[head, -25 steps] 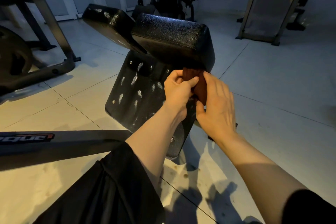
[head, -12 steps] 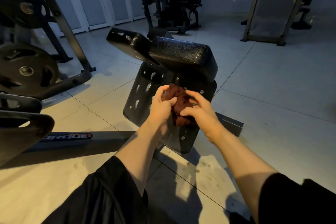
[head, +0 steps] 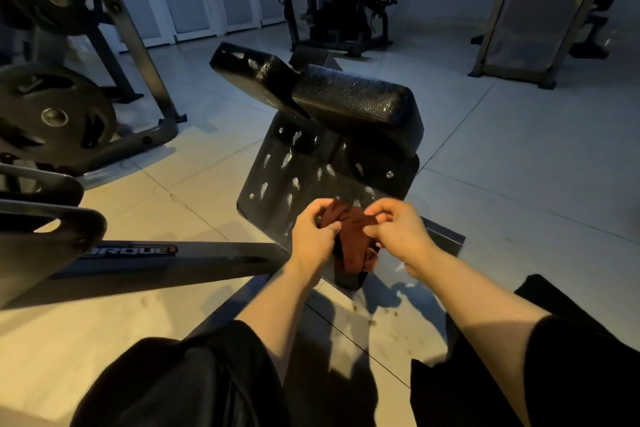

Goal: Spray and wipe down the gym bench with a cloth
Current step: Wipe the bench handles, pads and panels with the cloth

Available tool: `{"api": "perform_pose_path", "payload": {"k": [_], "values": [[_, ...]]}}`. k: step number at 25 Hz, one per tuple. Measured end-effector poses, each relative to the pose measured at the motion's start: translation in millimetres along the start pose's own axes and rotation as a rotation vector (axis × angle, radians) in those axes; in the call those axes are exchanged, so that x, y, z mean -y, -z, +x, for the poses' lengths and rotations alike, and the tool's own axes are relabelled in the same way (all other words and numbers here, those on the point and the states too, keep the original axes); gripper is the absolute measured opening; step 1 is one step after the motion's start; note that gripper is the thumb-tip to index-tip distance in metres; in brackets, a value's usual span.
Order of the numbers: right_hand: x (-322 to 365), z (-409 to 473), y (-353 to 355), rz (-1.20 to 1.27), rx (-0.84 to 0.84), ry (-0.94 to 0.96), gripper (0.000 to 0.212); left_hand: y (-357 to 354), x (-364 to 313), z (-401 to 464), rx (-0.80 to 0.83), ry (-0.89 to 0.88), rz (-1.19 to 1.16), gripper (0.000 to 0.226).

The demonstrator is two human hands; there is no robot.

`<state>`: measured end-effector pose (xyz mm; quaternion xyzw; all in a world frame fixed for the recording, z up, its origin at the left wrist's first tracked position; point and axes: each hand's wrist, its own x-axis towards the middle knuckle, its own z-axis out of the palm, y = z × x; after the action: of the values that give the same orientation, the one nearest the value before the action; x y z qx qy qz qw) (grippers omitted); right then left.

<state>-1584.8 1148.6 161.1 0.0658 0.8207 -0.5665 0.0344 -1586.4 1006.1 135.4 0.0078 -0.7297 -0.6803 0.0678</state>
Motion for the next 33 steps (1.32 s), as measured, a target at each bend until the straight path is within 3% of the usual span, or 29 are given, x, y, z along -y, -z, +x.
{"api": "perform_pose_path", "payload": {"k": [4, 8, 11, 13, 17, 20, 26, 31, 33], "values": [[-34, 14, 4, 0.081, 0.004, -0.094, 0.027, -31, 53, -6, -0.090, 0.118, -0.041, 0.030], [-49, 26, -7, 0.041, 0.214, 0.028, 0.068, -47, 62, 5, -0.127, 0.155, -0.309, 0.016], [-51, 42, -9, -0.068, 0.180, 0.114, 0.068, -49, 57, 19, -0.080, 0.162, -0.402, 0.017], [-47, 54, -5, -0.162, 0.147, 0.128, 0.062, -50, 58, 25, -0.078, 0.161, -0.323, 0.018], [-51, 76, 12, -0.576, 0.094, 0.281, 0.040, -51, 76, 37, -0.220, 0.257, -0.194, 0.023], [-54, 91, 18, -0.670, 0.127, 0.340, 0.028, -60, 85, 43, -0.266, 0.276, -0.057, 0.029], [-47, 118, 14, -0.668, -0.105, 0.518, 0.041, -94, 93, 56, -0.322, 0.244, 0.110, 0.041], [-74, 136, 2, -1.325, 0.107, 0.712, 0.088, -93, 108, 54, -0.335, 0.218, 0.269, 0.051], [-78, 143, -1, -1.466, 0.217, 0.854, 0.082, -93, 112, 51, -0.337, 0.223, 0.358, 0.052]]}}
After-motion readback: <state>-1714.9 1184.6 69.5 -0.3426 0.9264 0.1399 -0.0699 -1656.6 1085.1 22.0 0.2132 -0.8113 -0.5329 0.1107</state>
